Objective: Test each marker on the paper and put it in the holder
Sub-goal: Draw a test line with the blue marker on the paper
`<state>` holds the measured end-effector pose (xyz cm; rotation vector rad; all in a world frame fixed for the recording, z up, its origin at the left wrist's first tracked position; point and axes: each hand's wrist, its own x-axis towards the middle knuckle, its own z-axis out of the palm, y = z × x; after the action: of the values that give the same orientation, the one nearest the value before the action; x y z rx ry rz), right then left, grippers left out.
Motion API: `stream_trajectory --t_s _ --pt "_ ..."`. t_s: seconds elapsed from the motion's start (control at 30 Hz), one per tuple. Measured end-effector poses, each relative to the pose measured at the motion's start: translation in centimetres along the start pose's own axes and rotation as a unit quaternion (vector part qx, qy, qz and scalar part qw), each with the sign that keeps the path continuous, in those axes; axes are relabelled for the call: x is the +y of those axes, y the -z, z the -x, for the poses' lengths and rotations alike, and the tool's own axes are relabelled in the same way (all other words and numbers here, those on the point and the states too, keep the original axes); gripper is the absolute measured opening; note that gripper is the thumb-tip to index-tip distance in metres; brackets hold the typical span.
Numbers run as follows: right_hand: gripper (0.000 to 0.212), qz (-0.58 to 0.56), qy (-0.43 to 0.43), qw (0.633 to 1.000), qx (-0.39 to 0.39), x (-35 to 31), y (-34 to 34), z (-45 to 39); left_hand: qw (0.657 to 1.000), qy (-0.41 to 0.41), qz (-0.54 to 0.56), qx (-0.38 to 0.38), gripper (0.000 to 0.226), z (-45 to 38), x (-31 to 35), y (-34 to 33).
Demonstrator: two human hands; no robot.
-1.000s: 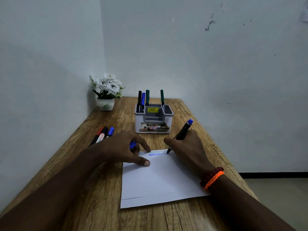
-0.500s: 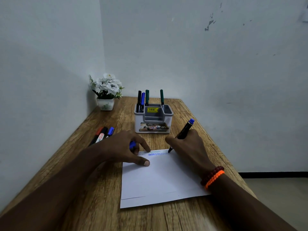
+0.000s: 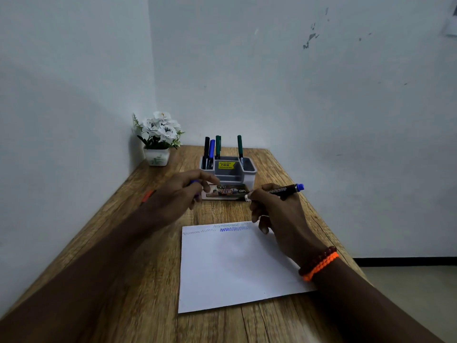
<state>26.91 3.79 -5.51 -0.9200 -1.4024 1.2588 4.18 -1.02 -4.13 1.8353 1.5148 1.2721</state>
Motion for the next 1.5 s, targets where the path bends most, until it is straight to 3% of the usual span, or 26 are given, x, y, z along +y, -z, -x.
stream_trajectory --t_s 0.13,0.27,0.47,0.67,1.03,1.17,1.5 --pt "0.018 -0.102 -0.055 0.993 -0.021 -0.8 -0.3 0.3 0.998 -0.006 0.062 -0.022 0.036 0.0 -0.1 -0.1" --pt "0.021 -0.146 -0.087 0.985 -0.030 -1.2 -0.6 0.5 0.985 0.008 0.171 0.006 0.035 0.2 0.0 -0.5" --pt "0.013 -0.175 -0.077 0.979 -0.064 -0.9 -0.3 0.4 0.968 0.034 0.247 0.037 0.029 0.1 0.1 -0.8" --pt "0.029 -0.180 -0.060 0.978 -0.082 -0.7 -0.4 0.4 0.946 0.041 0.320 0.026 0.023 0.1 0.2 -1.1" --pt "0.028 -0.160 -0.035 0.982 -0.091 -0.7 -0.7 0.6 0.954 0.049 0.295 -0.001 0.028 0.3 0.6 -1.1" --pt "0.018 -0.141 -0.031 0.985 -0.090 -0.7 -0.8 0.6 0.961 0.044 0.273 -0.005 0.031 0.4 0.7 -1.4" --pt "0.028 -0.147 -0.046 0.984 -0.086 -0.2 -0.9 0.5 0.972 0.018 0.232 0.018 0.030 0.6 0.5 -1.7"
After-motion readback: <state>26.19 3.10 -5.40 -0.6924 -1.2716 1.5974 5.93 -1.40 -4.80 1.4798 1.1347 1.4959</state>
